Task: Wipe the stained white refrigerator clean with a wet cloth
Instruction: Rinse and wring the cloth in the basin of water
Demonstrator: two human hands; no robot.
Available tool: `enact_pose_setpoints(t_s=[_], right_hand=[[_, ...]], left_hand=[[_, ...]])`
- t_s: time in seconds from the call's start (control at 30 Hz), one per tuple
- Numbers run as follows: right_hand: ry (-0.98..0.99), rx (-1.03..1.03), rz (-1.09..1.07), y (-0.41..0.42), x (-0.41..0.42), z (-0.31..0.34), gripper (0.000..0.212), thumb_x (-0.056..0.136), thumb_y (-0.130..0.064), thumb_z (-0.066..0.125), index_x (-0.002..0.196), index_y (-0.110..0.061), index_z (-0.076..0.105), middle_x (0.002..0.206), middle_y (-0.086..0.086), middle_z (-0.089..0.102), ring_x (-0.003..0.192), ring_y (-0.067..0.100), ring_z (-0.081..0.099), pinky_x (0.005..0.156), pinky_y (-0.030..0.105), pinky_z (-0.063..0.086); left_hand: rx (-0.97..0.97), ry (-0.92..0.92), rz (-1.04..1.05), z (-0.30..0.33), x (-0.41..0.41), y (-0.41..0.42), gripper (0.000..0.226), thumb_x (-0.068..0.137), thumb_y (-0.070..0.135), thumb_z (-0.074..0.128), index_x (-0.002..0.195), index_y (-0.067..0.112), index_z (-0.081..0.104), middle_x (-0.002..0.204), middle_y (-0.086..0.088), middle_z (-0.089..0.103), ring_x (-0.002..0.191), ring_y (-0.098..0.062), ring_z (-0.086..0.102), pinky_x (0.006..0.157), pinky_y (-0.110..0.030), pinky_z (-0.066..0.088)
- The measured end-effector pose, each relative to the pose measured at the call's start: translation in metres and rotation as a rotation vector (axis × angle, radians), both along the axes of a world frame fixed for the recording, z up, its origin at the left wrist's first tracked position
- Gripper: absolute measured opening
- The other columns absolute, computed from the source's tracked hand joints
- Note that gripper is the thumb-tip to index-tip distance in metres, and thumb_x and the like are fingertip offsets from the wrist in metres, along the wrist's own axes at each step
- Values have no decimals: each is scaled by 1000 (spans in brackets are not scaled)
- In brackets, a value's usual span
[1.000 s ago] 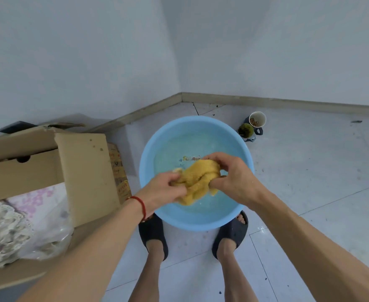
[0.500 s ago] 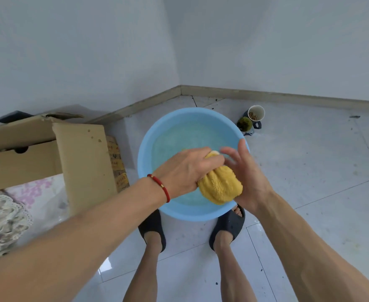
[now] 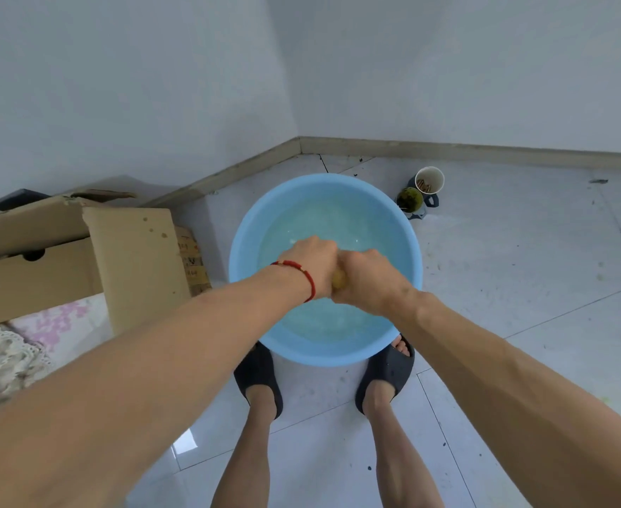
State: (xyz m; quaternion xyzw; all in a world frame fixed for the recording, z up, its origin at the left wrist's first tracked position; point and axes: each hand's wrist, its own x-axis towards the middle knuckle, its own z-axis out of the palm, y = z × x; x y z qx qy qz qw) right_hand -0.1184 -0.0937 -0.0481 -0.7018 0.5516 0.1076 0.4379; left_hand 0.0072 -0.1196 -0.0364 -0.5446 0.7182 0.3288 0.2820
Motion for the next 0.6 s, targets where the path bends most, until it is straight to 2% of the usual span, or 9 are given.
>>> enact_pose_setpoints(t_s=[0.1,0.17,0.23,0.3,0.37,0.43,0.47,0.53,0.6], right_hand=[[12,-176,122,6,-2,-8,39,86,-33,76,113,-12,58,104,11,68,95,38,66,71,39,48],[-16,-272,78,16,-3,-11,38,86,-30,77,110,-11,55,104,10,63,94,39,64,71,43,50],[-103,-246,-46,23,-6,-11,44,81,-30,83,110,-13,55,103,6,62,93,33,62,72,41,49],[-236,-38,-215,29,-11,-8,52,74,-38,88,112,-17,60,101,0,64,89,23,61,74,36,50],[-526,278,-586,33,-17,1,43,77,-46,80,107,-18,68,97,-1,68,86,16,64,80,33,53],[-804,604,-1004,34,-22,6,41,84,-54,66,96,-16,77,97,6,69,90,18,64,85,37,51],[-884,733,-1083,35,-23,5,52,88,-62,61,101,-15,78,104,10,70,96,21,65,88,39,50],[-1000,999,-1031,38,-22,2,79,90,-75,49,131,-10,67,130,15,67,120,26,63,97,47,52],[-1127,1262,-836,38,-21,1,93,82,-78,53,146,-11,54,139,21,62,128,33,61,95,48,57]], left_hand=[[463,-1,229,-1,5,-12,23,78,20,80,84,7,62,61,-9,58,51,-25,57,52,-26,47],[765,63,421,8,13,-24,21,83,8,77,92,3,59,62,-10,50,48,-20,51,48,-23,48],[802,84,376,17,22,-32,25,83,2,74,104,1,60,70,-11,54,52,-21,58,53,-27,56],[635,29,101,27,22,-31,27,84,4,71,109,6,62,65,-6,60,53,-23,66,60,-34,62],[291,63,-243,29,24,-25,17,84,6,66,98,14,60,59,7,54,60,-24,66,62,-36,58],[-113,274,-429,24,35,-17,21,82,4,64,95,19,57,63,11,42,71,-29,61,59,-33,40],[-243,400,-447,21,40,-13,26,80,0,63,96,19,56,66,9,41,70,-31,59,57,-32,36],[-397,596,-439,21,44,-4,31,76,-1,61,97,19,52,71,2,45,60,-28,52,50,-31,33],[-475,654,-462,23,44,-2,23,80,5,58,99,18,55,75,-1,46,60,-23,45,48,-29,33]])
